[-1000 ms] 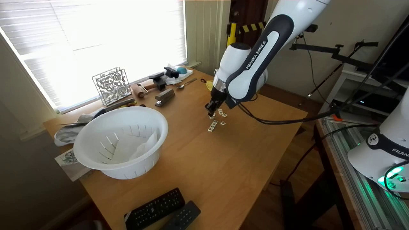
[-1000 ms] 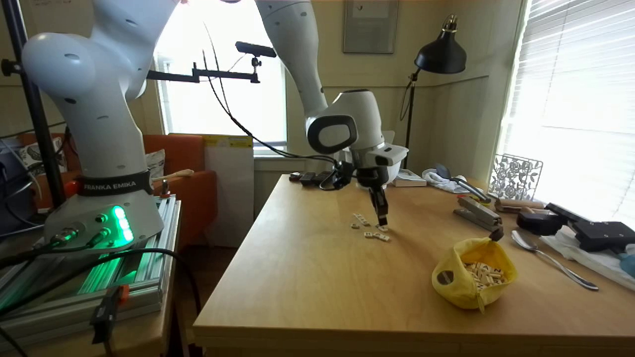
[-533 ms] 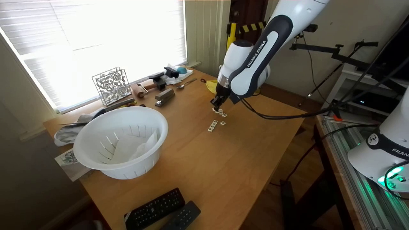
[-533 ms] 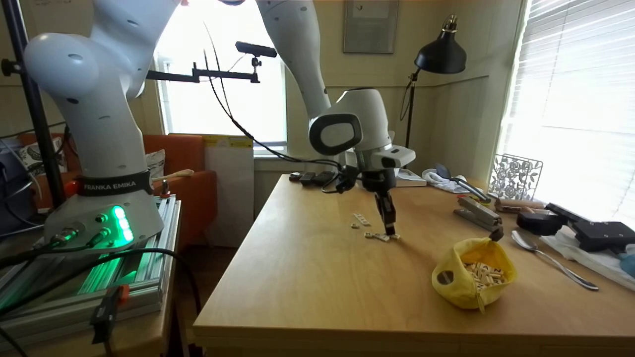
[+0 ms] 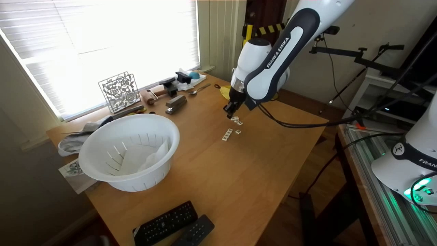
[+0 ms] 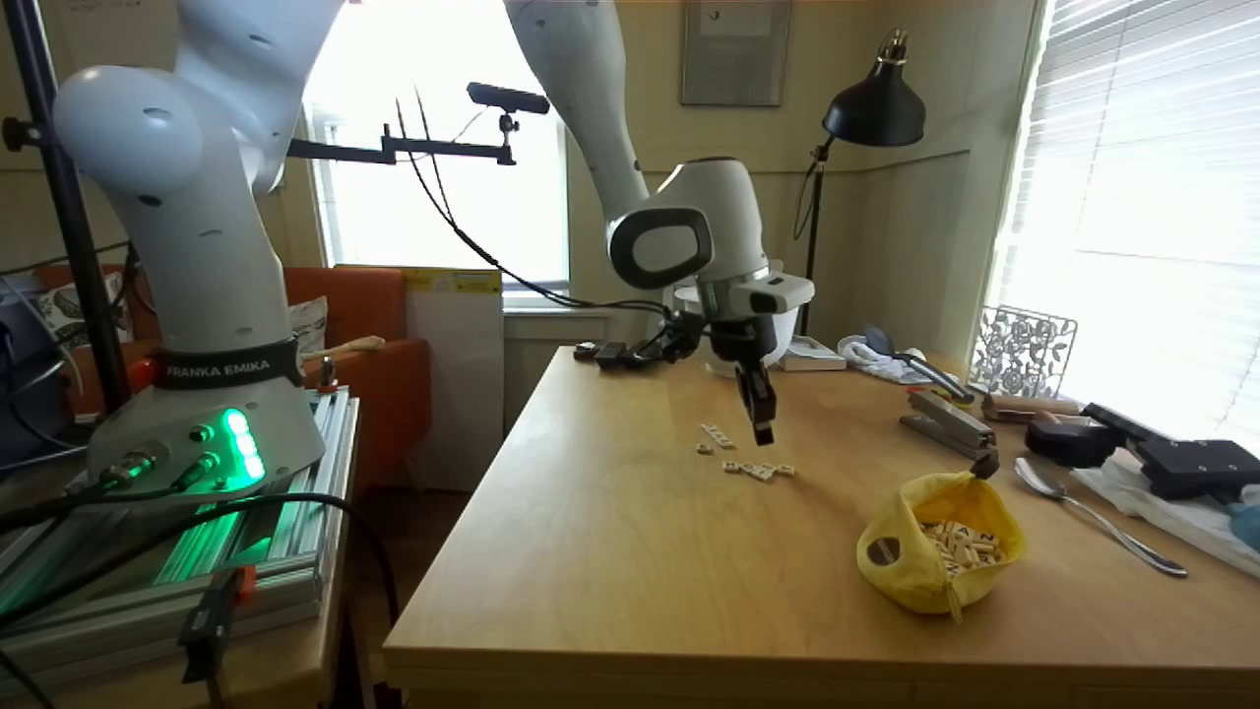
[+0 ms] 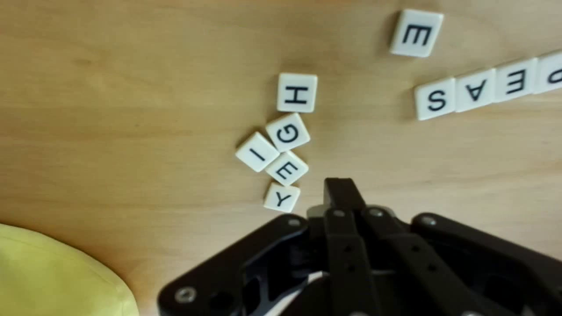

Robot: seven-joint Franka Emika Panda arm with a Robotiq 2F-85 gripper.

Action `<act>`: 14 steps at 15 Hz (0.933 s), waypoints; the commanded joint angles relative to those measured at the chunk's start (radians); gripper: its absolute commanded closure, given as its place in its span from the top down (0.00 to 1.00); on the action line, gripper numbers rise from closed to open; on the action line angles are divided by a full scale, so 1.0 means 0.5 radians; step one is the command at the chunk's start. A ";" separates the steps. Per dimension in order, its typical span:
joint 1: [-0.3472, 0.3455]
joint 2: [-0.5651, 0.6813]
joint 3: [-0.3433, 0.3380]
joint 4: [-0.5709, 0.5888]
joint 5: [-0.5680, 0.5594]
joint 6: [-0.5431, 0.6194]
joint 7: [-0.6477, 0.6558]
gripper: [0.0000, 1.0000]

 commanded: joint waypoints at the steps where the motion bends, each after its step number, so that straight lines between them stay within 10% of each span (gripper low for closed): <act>1: 0.039 -0.199 -0.005 -0.137 -0.041 -0.226 -0.001 0.00; 14: -0.014 -0.235 0.153 -0.227 0.019 -0.389 -0.116 0.00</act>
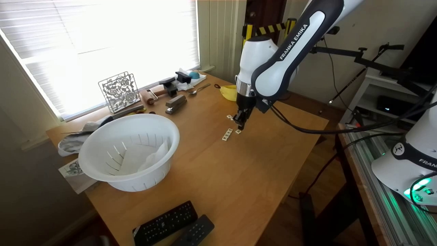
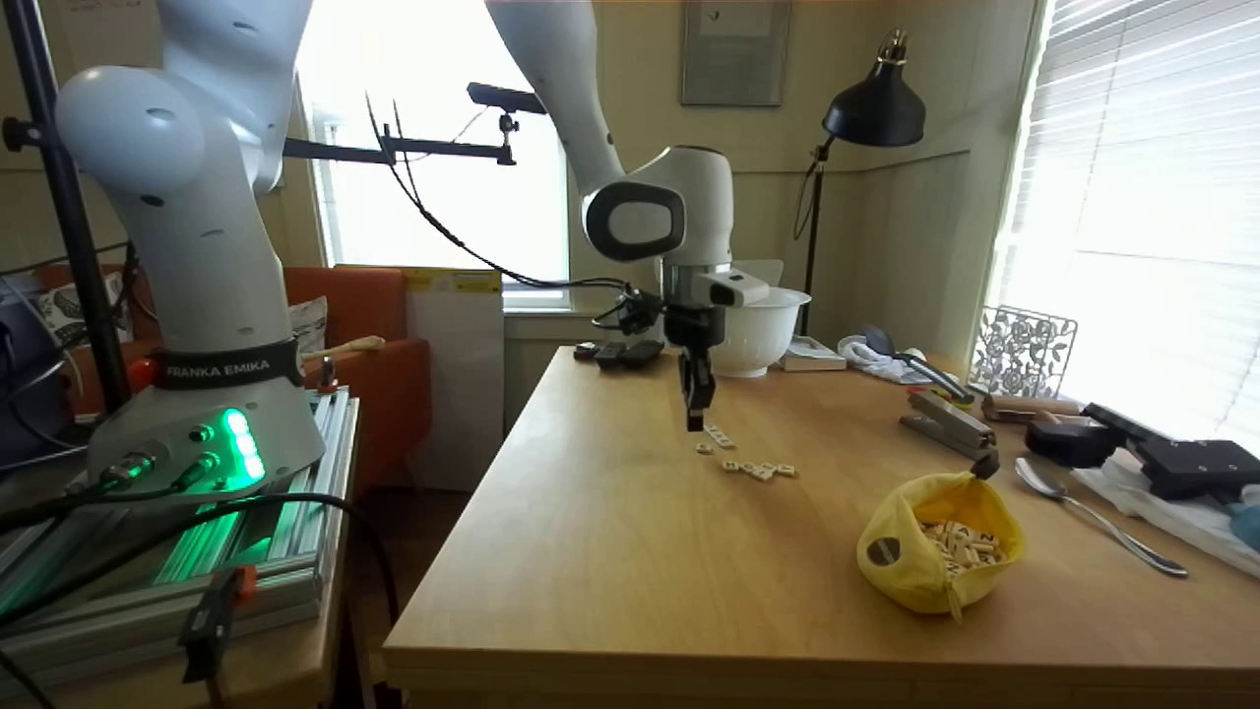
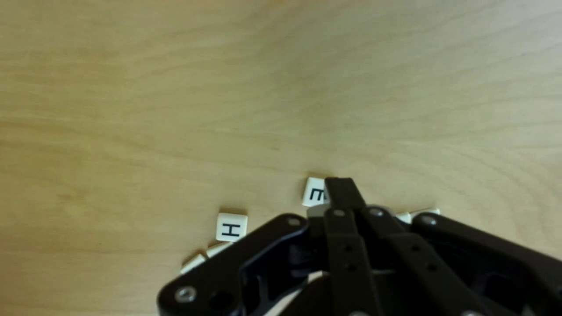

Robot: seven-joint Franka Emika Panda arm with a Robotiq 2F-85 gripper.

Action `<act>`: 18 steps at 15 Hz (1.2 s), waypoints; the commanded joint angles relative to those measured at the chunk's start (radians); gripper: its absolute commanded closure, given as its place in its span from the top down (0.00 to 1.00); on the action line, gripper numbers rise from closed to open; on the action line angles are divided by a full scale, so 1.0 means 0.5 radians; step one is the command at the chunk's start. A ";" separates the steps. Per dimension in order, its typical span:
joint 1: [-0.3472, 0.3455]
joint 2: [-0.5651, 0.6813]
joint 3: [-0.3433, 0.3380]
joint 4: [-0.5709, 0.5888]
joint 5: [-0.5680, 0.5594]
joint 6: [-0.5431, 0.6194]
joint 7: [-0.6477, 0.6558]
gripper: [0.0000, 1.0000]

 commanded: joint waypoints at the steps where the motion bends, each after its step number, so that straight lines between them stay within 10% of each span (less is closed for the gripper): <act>1: -0.047 0.017 0.051 -0.017 0.024 0.079 -0.070 0.00; 18: -0.149 0.180 0.096 0.012 0.000 0.336 -0.141 0.00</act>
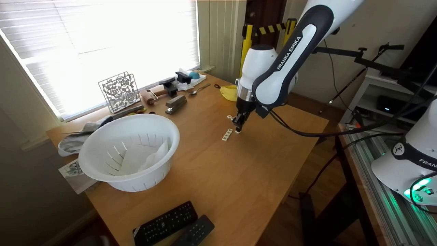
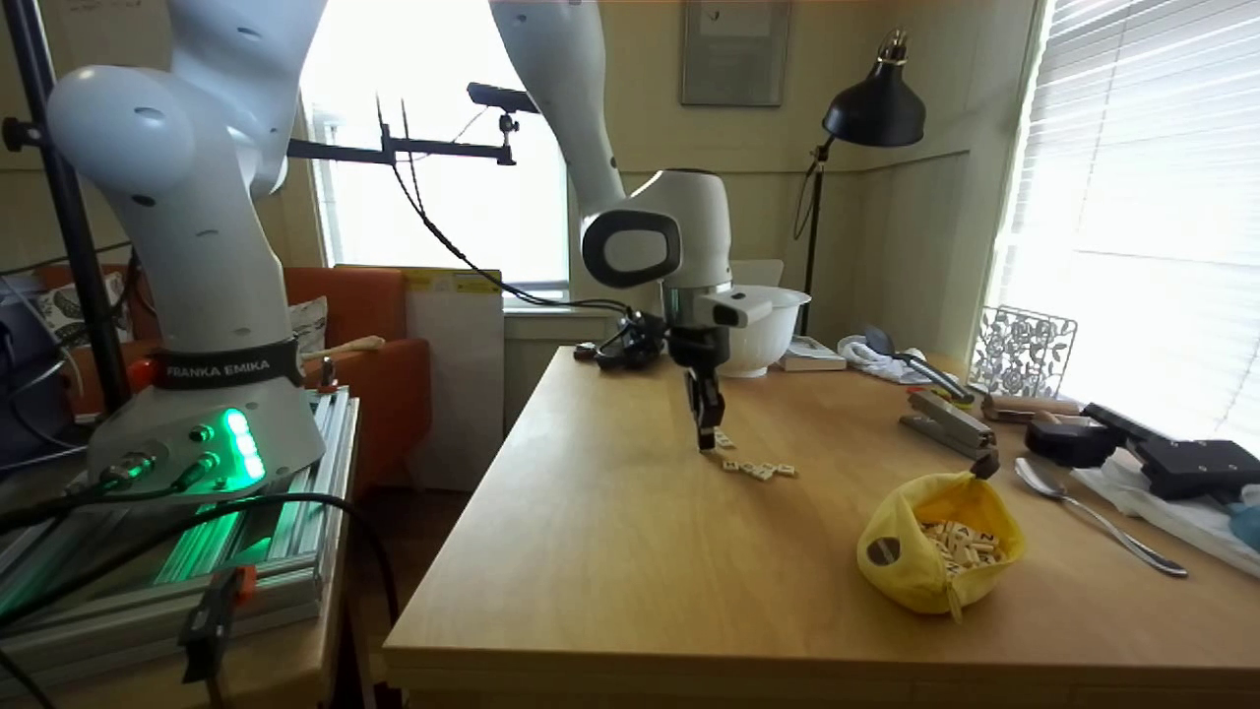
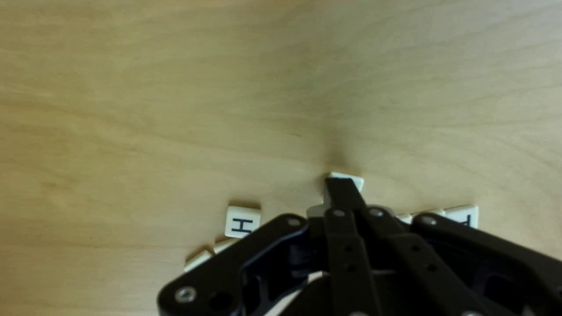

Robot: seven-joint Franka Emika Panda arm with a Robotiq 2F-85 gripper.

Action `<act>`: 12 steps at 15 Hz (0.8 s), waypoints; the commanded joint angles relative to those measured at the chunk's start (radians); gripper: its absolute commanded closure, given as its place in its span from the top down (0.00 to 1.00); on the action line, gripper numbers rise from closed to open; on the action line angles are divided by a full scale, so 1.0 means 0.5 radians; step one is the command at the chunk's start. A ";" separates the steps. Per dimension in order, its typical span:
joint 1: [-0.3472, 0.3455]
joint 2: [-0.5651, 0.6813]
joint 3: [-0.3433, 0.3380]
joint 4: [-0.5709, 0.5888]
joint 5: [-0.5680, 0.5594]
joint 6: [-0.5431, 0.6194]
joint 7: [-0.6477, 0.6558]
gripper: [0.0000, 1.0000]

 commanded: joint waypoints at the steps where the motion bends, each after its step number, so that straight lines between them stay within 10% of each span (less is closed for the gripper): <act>1: -0.022 0.047 -0.003 0.011 -0.015 0.064 -0.038 0.00; 12: 0.036 0.032 -0.258 0.058 -0.108 0.064 0.025 0.00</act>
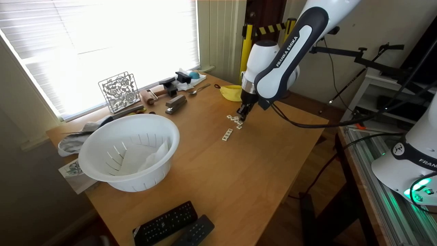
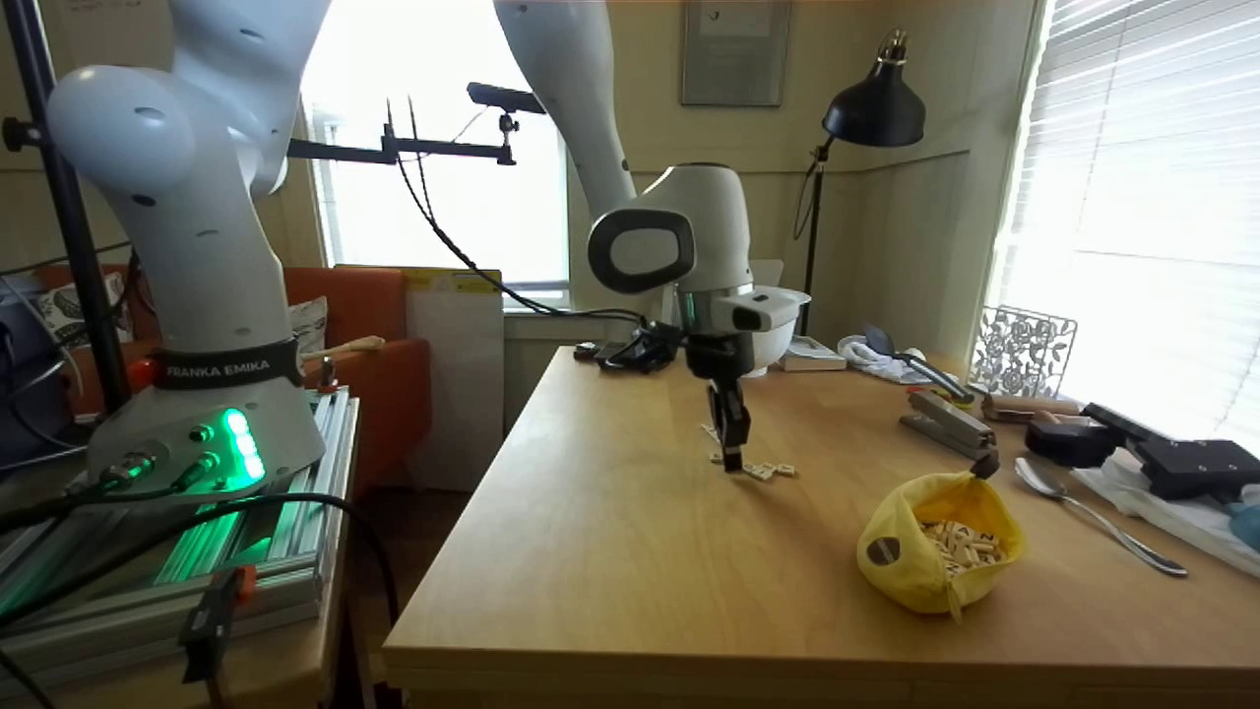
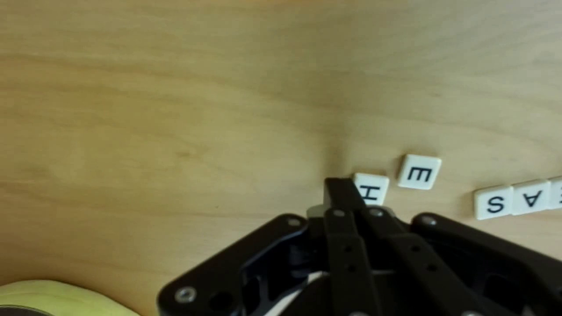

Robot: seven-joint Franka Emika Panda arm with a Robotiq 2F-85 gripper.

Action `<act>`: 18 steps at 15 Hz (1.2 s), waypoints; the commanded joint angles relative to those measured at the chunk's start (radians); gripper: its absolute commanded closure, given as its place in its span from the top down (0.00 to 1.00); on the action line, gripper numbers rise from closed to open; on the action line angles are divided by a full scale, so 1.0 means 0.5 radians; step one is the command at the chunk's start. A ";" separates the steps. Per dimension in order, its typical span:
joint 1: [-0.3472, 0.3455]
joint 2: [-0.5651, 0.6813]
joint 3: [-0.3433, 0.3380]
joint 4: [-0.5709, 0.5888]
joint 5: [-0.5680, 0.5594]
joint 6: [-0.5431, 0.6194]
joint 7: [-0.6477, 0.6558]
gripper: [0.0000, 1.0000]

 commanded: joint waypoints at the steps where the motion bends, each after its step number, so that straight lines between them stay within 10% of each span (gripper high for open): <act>1: 0.026 -0.015 -0.025 0.023 -0.043 0.009 0.036 0.00; 15: -0.055 -0.116 0.369 0.007 0.085 -0.032 -0.040 0.00; 18: -0.057 -0.125 0.390 0.006 0.097 -0.040 -0.033 0.33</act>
